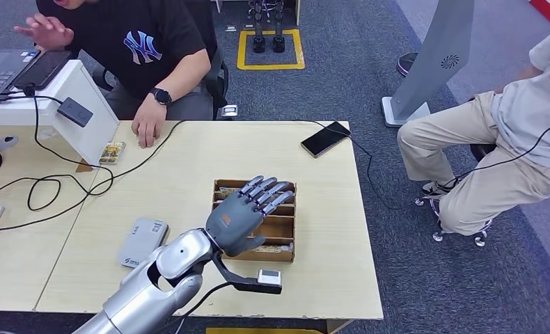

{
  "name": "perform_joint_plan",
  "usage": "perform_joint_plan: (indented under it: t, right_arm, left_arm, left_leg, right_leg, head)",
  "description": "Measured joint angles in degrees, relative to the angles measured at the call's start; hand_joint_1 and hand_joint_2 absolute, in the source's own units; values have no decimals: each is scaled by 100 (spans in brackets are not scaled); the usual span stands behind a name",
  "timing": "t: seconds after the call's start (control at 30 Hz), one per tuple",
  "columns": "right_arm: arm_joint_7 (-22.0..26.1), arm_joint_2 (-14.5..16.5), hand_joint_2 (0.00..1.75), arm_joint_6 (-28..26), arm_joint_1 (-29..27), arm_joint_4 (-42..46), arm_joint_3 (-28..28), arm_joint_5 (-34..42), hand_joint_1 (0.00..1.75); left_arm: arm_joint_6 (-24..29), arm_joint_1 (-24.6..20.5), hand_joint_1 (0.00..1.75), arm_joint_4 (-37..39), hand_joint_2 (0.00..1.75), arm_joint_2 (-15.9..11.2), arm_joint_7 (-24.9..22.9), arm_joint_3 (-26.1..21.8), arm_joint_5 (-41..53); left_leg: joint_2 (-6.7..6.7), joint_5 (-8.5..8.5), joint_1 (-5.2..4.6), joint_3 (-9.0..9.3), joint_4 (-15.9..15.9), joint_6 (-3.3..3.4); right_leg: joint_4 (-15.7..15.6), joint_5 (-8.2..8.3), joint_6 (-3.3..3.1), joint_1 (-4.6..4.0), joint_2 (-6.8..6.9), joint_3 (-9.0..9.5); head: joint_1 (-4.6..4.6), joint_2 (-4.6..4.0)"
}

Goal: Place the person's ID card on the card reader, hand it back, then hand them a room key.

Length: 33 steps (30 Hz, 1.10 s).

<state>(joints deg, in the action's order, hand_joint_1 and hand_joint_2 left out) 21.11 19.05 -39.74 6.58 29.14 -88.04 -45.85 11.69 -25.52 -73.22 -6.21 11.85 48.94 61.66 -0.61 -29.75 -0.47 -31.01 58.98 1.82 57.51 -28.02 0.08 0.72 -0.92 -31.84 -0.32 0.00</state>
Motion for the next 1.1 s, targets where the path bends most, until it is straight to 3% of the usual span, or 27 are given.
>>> perform_joint_plan:
  t: [0.23, 0.43, 0.77, 1.1]
  right_arm:
    - [-43, 1, 175, 0, -5, 0, 0, -138, 0]
    - [-25, -1, 175, 0, -6, 1, 0, -13, 0]
    - [10, -1, 175, 0, -5, 16, 0, 266, 0]
    - [-14, 0, 175, 0, -6, 31, 0, 273, 0]
  left_arm:
    - [48, -27, 0, 104, 175, -40, -135, 0, -73]
    - [195, 162, 0, -118, 175, -70, 568, 0, -888]
    - [-434, 597, 0, -1159, 175, -75, 1872, 0, -2742]
    - [-968, 704, 0, -1432, 175, -117, 2146, 0, -3074]
  left_leg:
    - [0, 0, 0, -1, 0, 0]
    - [0, 0, 0, -3, 0, 0]
    - [-1, 0, 0, -4, 0, 0]
    - [-2, 0, 1, -4, 0, 0]
  right_leg:
    - [0, 0, 0, 0, 0, 0]
    - [0, 0, 0, 0, 0, 0]
    - [0, -1, 0, 0, 1, 0]
    - [0, 0, 0, 0, 2, 0]
  head:
    - [-1, 0]
    - [0, 0]
    - [-1, 0]
    - [0, 0]
